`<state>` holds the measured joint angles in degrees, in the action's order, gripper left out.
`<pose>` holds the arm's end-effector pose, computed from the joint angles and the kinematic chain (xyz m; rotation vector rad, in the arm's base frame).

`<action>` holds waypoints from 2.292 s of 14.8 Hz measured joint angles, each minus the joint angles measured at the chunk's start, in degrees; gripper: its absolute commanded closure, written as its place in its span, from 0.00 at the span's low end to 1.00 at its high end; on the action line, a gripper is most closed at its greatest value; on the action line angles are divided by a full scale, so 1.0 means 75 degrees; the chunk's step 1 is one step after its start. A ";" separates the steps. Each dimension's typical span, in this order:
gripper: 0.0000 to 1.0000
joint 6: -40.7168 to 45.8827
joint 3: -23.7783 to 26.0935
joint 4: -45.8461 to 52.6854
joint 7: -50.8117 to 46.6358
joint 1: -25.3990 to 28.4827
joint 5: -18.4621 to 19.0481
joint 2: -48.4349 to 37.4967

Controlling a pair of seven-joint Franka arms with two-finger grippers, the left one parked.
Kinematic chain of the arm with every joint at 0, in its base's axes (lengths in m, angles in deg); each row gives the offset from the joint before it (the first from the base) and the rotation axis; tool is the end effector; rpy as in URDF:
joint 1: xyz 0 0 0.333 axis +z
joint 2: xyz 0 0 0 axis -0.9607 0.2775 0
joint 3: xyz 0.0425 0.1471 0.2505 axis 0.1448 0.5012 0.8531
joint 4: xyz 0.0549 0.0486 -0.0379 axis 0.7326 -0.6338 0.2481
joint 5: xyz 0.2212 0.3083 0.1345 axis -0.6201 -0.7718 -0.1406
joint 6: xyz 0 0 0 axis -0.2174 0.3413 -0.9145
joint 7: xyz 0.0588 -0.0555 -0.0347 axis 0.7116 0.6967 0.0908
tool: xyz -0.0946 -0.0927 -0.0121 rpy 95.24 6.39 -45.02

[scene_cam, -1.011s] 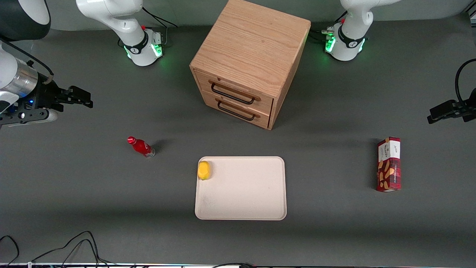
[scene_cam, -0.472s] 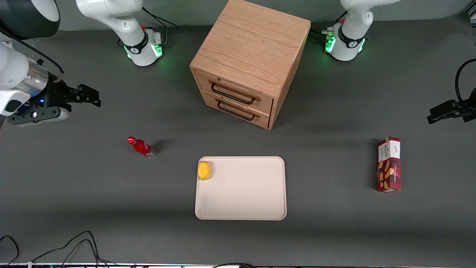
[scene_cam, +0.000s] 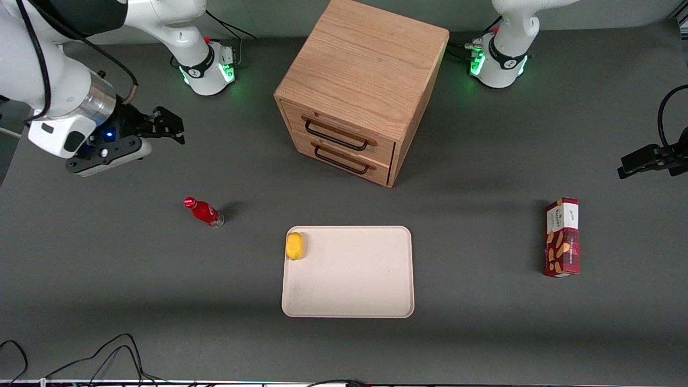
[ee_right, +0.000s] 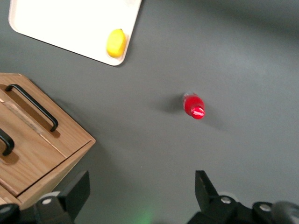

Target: Open upper drawer

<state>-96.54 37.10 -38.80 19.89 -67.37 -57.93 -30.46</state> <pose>0.5414 0.1588 0.5476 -3.0197 -0.4813 0.1200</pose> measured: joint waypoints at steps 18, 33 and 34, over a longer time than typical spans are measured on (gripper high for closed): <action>0.00 -0.0827 0.2390 0.1045 0.1339 0.0022 -0.0046 0.2149; 0.00 -0.1101 0.2982 0.1090 0.2798 0.0653 -0.0043 0.2991; 0.00 -0.1143 0.2983 0.1090 0.2836 0.0718 -0.0039 0.3024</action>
<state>-105.12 59.47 -30.62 41.16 -61.98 -58.22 -7.78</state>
